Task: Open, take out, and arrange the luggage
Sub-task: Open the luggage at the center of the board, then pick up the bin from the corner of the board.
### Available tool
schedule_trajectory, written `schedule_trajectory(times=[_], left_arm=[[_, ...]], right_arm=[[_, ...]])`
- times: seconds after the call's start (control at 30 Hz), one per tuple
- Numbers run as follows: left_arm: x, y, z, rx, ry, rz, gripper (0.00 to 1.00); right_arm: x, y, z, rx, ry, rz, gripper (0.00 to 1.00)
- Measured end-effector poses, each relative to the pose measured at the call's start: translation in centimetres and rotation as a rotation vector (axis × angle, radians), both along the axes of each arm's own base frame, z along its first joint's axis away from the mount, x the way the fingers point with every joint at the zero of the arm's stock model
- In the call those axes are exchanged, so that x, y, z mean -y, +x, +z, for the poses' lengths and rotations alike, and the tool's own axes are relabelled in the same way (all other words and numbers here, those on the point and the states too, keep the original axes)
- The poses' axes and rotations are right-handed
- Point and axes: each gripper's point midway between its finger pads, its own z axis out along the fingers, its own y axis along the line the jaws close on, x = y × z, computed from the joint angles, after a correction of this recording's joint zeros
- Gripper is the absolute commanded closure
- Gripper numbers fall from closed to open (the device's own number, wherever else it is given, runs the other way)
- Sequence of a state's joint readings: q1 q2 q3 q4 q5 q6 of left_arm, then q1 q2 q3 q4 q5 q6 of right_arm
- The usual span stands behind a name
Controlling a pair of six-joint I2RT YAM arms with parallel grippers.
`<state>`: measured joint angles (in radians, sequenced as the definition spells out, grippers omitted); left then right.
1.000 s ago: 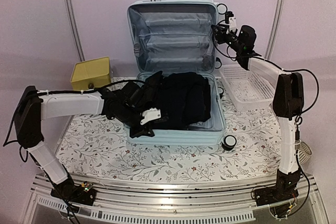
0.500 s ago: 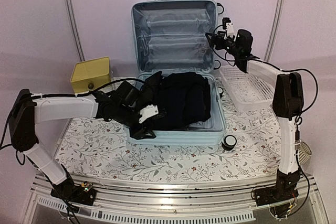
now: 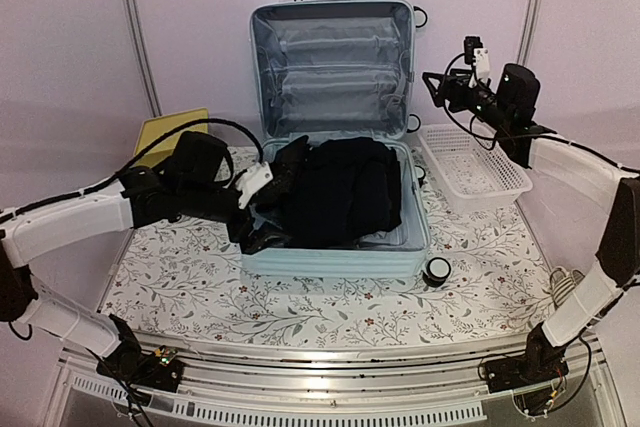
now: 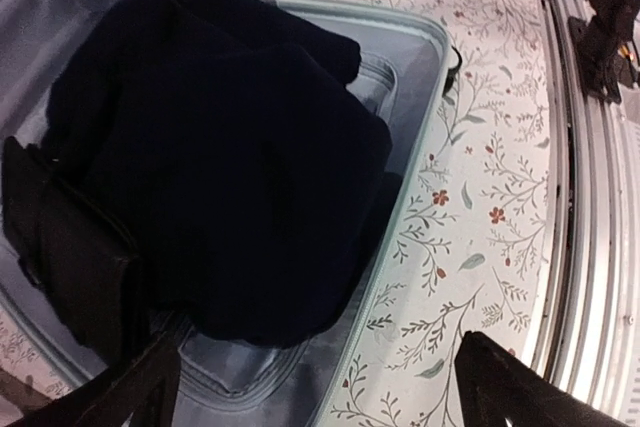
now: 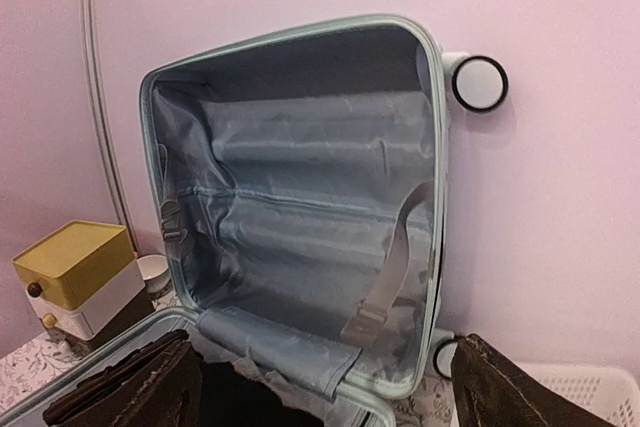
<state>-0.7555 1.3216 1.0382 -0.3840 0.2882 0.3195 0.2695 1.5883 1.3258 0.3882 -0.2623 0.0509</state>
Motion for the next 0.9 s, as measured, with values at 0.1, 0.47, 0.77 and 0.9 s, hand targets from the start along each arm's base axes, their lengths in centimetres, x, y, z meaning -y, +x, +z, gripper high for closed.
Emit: schedule_trajectory(times=[0.1, 0.47, 0.77, 0.9], left_arm=[[-1.0, 0.1, 3.1, 0.039, -0.068, 0.074, 0.02], [-3.7, 2.4, 6.7, -0.022, -0.236, 0.380, 0.02], [-4.3, 3.9, 5.9, -0.127, -0.318, 0.473, 0.02], [-4.3, 3.9, 5.4, -0.140, -0.332, 0.484, 0.02]], right_arm=[[0.9, -1.4, -1.3, -0.089, 0.025, -0.028, 0.09], [3.7, -3.7, -11.5, -0.606, 0.065, -0.187, 0.01], [7.3, -4.1, -16.5, -0.783, 0.005, -0.314, 0.00], [9.6, -3.1, -20.1, -0.899, -0.028, -0.390, 0.01]])
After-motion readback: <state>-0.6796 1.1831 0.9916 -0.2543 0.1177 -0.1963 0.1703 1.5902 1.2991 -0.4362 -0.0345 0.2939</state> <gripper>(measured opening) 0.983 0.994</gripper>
